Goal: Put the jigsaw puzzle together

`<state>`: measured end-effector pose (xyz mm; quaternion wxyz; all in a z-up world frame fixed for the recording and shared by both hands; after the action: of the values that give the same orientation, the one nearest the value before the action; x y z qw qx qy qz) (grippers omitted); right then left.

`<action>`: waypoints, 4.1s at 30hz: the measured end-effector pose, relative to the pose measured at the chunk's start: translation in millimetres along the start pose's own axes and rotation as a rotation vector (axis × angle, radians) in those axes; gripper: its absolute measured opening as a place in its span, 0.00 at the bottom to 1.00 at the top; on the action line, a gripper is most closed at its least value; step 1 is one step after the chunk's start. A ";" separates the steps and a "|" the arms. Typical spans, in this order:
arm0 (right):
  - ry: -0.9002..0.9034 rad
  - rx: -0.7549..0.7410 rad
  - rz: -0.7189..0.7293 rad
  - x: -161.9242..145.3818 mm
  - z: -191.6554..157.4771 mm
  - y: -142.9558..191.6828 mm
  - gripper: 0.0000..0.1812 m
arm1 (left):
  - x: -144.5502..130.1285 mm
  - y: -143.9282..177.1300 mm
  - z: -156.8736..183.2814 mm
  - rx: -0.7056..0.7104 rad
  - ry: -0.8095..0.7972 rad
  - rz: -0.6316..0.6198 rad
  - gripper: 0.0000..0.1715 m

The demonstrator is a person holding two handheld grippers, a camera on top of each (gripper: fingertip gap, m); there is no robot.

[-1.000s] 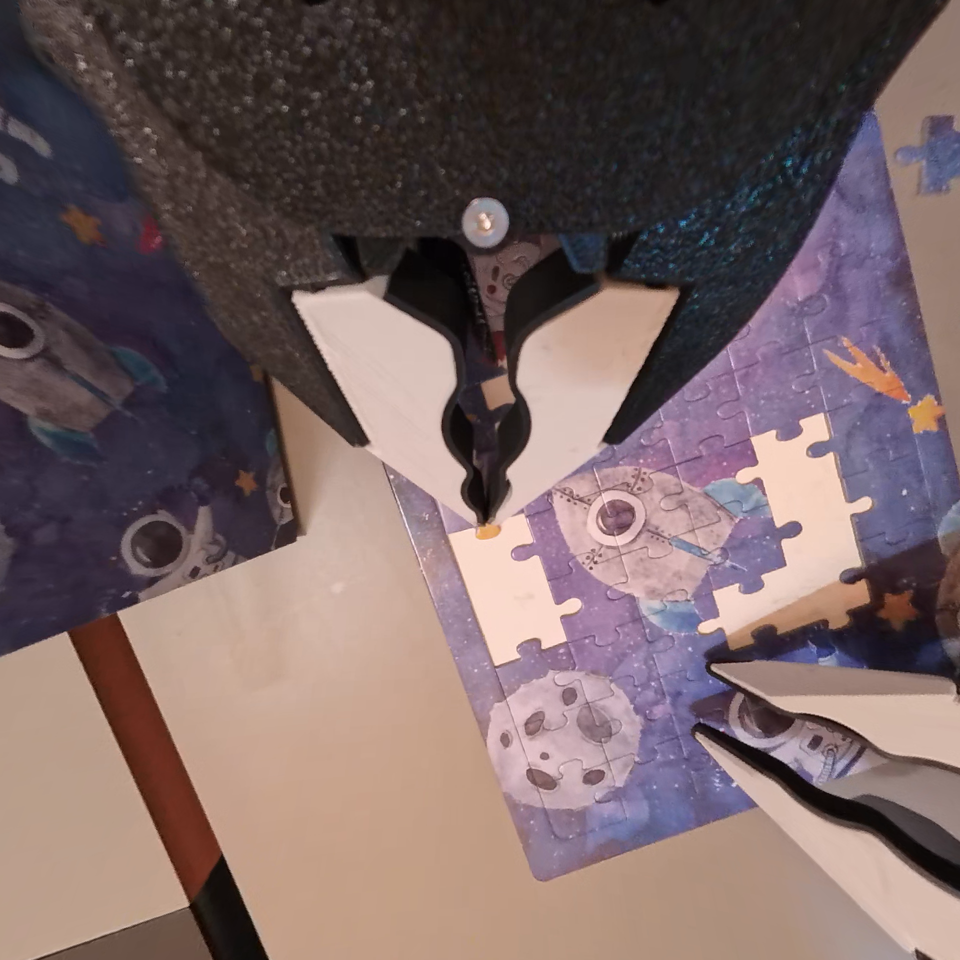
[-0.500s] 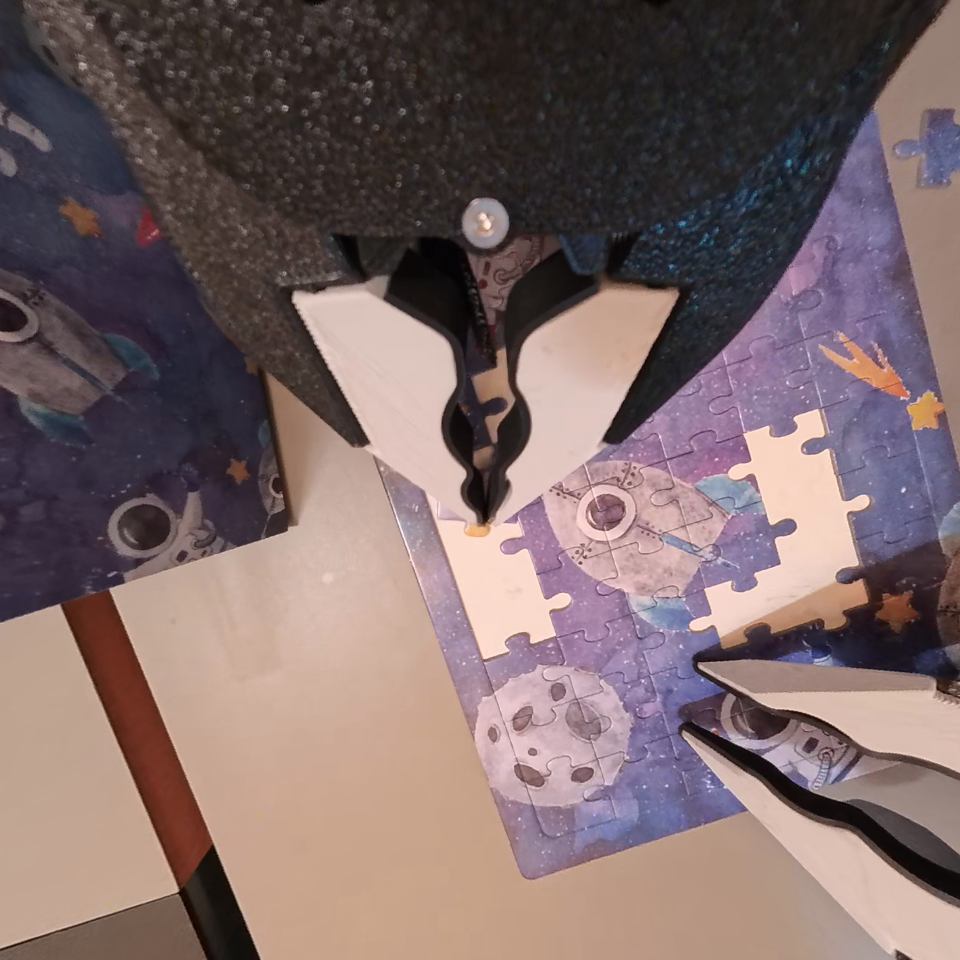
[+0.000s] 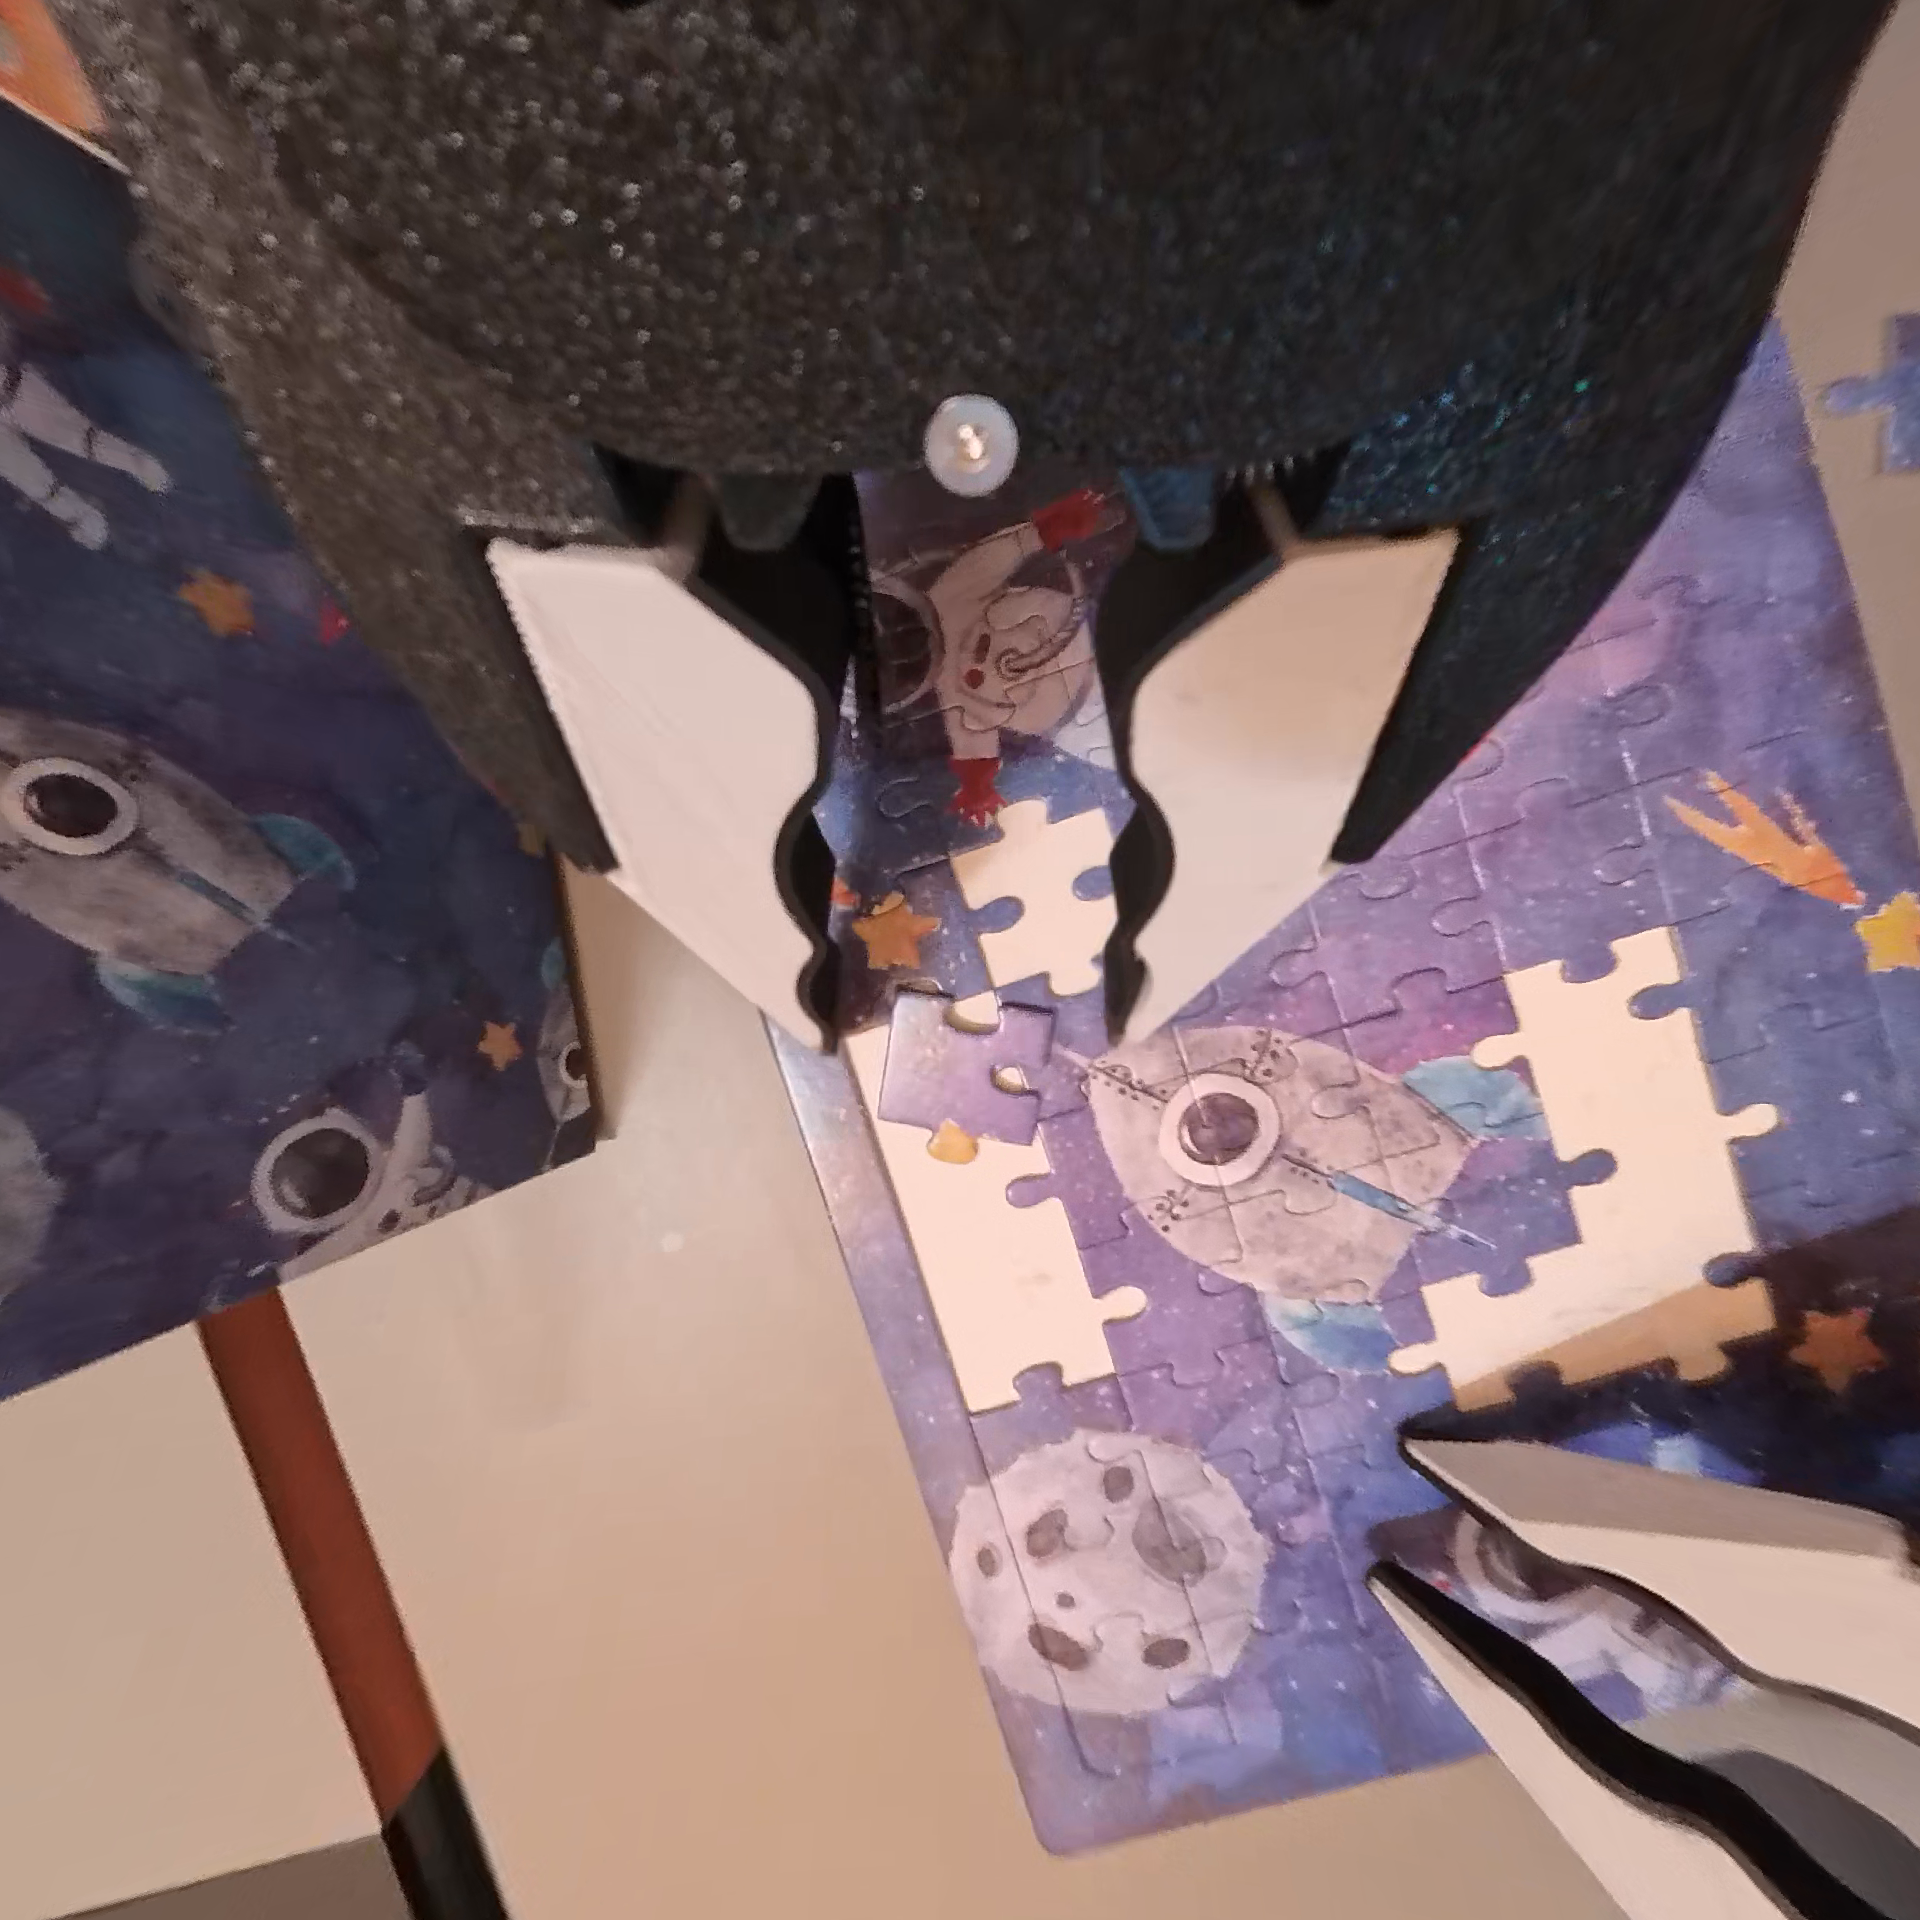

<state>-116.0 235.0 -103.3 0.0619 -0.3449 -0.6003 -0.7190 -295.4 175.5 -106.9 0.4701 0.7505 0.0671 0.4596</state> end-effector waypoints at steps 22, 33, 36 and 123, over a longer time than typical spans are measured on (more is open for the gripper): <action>0.141 0.101 0.080 19.1 1.9 -14.0 0.17 | 0.1 -0.6 -0.1 0.001 -0.002 0.002 0.11; 0.140 0.099 0.102 25.9 2.1 -0.6 0.14 | -0.1 -0.5 -0.1 -0.001 0.000 0.002 0.11; 0.112 0.101 0.076 28.0 -7.1 -4.6 0.08 | 0.0 -0.4 -0.1 -0.001 0.000 0.002 0.11; 0.150 0.201 0.064 21.4 13.4 -10.1 0.09 | -0.8 -1.2 -0.8 -0.005 0.009 0.008 0.10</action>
<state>-131.6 256.8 -98.8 0.1637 -0.3012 -0.6517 -0.6766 -296.0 176.2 -108.2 0.4696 0.7477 0.0650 0.4650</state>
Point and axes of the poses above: each gripper's, where its closed fingertips meet, y back along the fingers, x out of its top, z = x × y across the jaws, the point moved 8 cm from there along y, back along the fingers, and after that the axes turned 2 degrees about -z, right-handed, at the moved point
